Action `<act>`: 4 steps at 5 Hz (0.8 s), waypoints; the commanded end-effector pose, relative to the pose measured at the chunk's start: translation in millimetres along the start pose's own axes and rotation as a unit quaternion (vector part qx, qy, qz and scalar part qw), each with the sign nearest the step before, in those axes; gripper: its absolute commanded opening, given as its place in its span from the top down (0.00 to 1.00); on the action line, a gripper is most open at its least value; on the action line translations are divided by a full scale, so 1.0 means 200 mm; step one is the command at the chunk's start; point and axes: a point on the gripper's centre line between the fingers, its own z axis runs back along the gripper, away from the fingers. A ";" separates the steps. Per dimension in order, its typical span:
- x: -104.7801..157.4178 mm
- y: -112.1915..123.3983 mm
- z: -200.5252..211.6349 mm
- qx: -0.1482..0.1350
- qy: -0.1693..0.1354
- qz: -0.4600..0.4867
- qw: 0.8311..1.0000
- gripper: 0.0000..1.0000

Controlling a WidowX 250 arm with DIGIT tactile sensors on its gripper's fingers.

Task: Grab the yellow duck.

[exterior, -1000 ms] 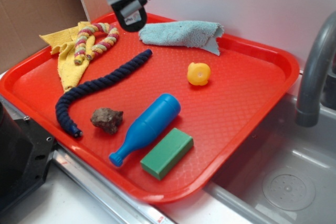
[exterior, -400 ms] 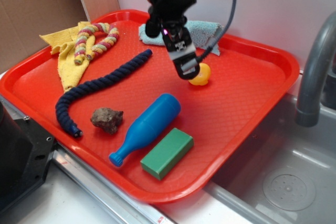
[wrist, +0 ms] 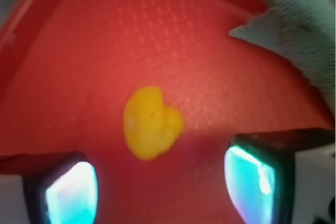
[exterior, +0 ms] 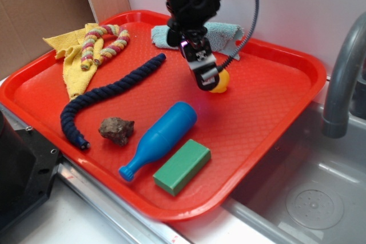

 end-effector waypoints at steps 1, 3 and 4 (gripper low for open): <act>0.25 -0.09 -0.08 -0.008 0.003 -0.068 0.998 0.00; 0.24 -0.12 -0.07 -0.010 0.010 -0.061 0.998 1.00; 0.17 -0.19 0.05 0.016 0.018 -0.053 0.998 0.00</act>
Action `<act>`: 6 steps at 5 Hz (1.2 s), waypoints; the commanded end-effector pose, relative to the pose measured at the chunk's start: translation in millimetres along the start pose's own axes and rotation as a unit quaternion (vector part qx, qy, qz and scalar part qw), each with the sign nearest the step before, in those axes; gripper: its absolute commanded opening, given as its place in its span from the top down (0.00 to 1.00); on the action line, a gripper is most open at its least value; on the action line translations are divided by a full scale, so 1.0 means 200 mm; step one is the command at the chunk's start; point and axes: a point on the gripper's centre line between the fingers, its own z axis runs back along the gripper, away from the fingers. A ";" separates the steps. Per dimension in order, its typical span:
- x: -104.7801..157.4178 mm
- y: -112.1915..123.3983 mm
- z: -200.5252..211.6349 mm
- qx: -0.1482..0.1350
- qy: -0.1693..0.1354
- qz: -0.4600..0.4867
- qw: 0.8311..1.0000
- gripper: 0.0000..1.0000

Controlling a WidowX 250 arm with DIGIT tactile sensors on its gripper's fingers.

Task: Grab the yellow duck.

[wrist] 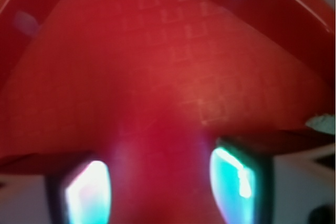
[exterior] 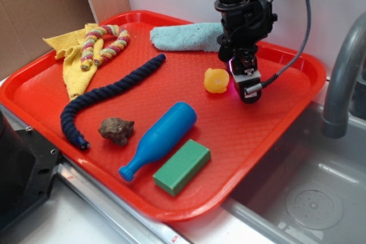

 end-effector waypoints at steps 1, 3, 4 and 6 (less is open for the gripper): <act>-0.09 -0.17 0.33 0.046 -0.050 0.018 0.998 0.00; -0.15 -0.18 0.31 0.053 -0.007 0.048 0.997 0.00; -0.20 -0.14 0.26 0.046 -0.002 0.100 0.994 0.00; -0.18 -0.02 0.16 0.037 0.022 0.198 0.979 0.00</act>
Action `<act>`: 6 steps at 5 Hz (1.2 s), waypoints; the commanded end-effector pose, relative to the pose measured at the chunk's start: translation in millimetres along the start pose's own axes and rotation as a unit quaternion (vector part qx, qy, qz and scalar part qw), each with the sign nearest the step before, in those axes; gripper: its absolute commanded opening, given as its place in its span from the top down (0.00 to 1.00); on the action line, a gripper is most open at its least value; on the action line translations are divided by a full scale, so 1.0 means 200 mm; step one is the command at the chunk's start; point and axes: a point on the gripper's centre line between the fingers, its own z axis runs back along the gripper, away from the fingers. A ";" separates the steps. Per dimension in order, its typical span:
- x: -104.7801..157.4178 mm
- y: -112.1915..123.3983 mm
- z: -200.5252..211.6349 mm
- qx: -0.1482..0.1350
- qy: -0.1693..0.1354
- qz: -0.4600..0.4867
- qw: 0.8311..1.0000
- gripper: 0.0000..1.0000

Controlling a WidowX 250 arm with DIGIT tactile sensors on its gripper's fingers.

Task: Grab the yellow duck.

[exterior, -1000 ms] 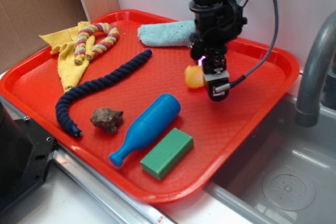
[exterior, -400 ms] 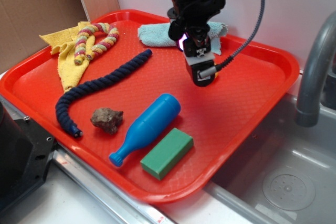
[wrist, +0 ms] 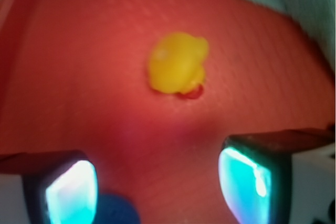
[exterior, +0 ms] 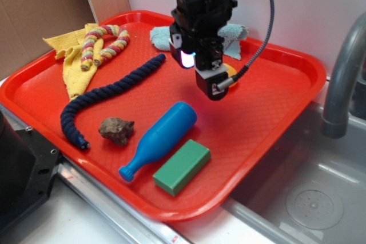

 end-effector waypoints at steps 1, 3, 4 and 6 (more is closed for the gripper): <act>0.14 -0.04 -0.05 -0.028 -0.027 -0.041 0.998 0.00; 0.21 -0.04 -0.12 -0.036 -0.007 -0.063 0.997 0.00; 0.22 -0.04 -0.10 -0.035 -0.010 -0.060 0.998 1.00; 0.08 -0.14 0.27 0.064 -0.034 -0.061 0.996 1.00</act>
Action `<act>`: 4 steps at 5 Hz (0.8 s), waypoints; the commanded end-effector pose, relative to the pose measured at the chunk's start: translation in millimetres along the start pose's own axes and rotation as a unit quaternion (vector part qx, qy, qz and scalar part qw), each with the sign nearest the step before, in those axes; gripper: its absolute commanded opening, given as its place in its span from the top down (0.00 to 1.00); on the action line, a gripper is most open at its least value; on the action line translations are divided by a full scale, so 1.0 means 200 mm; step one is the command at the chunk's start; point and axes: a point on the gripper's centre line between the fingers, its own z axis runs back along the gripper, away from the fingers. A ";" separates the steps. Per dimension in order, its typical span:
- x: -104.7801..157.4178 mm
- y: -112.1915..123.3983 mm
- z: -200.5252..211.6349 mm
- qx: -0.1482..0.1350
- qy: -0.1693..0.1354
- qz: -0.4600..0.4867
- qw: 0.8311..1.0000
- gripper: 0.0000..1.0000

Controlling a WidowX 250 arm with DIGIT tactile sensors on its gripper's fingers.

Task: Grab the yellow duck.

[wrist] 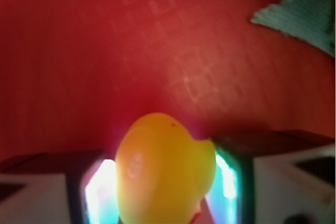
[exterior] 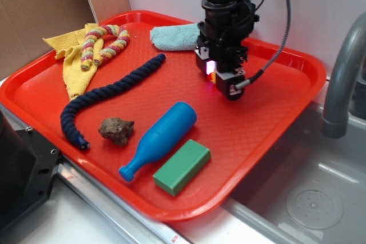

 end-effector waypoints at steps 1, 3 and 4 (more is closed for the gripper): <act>-0.23 -0.26 0.59 0.029 -0.063 0.097 0.993 1.00; -0.53 -0.17 1.06 -0.019 -0.069 0.187 0.980 1.00; -0.62 -0.01 1.02 -0.024 -0.065 0.243 0.967 1.00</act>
